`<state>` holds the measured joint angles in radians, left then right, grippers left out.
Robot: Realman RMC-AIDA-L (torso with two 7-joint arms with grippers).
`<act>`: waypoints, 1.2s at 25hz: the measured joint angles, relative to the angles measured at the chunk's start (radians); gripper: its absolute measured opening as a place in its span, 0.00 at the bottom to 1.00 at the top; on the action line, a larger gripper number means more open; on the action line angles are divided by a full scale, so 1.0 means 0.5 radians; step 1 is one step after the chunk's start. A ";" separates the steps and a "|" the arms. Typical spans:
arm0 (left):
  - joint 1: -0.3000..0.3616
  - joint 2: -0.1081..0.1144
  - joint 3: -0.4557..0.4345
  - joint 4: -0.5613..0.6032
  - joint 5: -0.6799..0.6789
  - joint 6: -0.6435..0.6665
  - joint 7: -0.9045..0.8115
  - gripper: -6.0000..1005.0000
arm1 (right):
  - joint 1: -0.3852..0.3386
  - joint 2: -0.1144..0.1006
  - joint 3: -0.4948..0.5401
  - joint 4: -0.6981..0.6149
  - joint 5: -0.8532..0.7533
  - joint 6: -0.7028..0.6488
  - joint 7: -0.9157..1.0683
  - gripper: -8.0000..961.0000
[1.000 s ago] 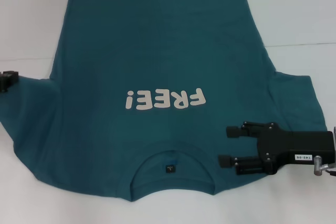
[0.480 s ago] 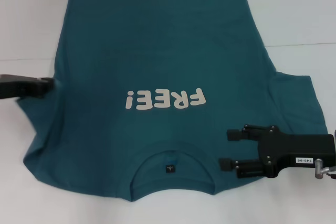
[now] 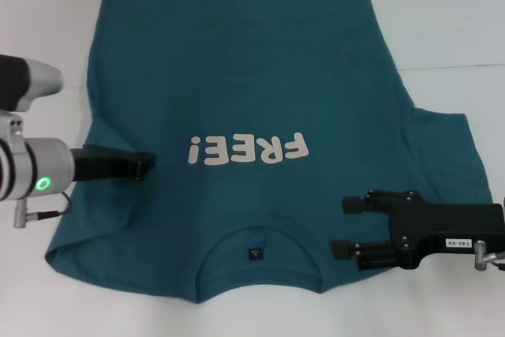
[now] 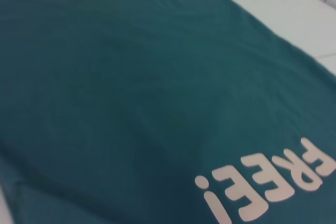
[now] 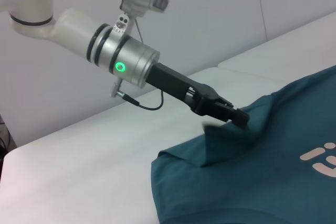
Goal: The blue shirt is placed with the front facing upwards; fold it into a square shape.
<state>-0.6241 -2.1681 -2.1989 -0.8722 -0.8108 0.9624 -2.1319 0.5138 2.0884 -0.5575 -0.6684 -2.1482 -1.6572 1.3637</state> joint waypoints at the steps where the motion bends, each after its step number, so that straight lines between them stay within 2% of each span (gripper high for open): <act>1: -0.004 -0.001 0.026 0.014 -0.002 -0.037 0.002 0.03 | 0.000 0.000 0.000 0.000 -0.002 0.000 0.000 0.95; 3: 0.004 -0.006 0.079 0.016 -0.029 -0.092 0.003 0.03 | 0.000 0.001 0.000 0.002 -0.004 -0.001 0.000 0.95; 10: 0.081 -0.005 0.160 -0.067 -0.193 -0.204 0.041 0.35 | 0.000 0.002 0.001 0.011 -0.004 -0.002 0.000 0.95; 13: 0.151 -0.005 0.155 -0.125 -0.199 -0.335 0.019 0.41 | 0.000 0.002 0.003 0.011 -0.002 -0.001 0.000 0.95; 21: 0.292 0.004 0.133 -0.141 -0.178 -0.530 -0.359 0.59 | -0.009 0.002 0.008 0.007 0.001 -0.002 0.000 0.95; 27: 0.221 0.013 0.065 0.040 -0.176 -0.602 -0.359 0.81 | -0.009 0.001 0.002 -0.002 0.000 -0.002 0.000 0.95; 30: 0.170 0.022 0.062 0.137 -0.177 -0.671 -0.349 0.82 | -0.007 -0.001 0.001 -0.005 0.001 -0.002 0.000 0.95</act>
<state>-0.5390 -2.1572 -2.1681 -0.8035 -0.8995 0.6271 -2.3065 0.5103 2.0880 -0.5568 -0.6707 -2.1479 -1.6583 1.3637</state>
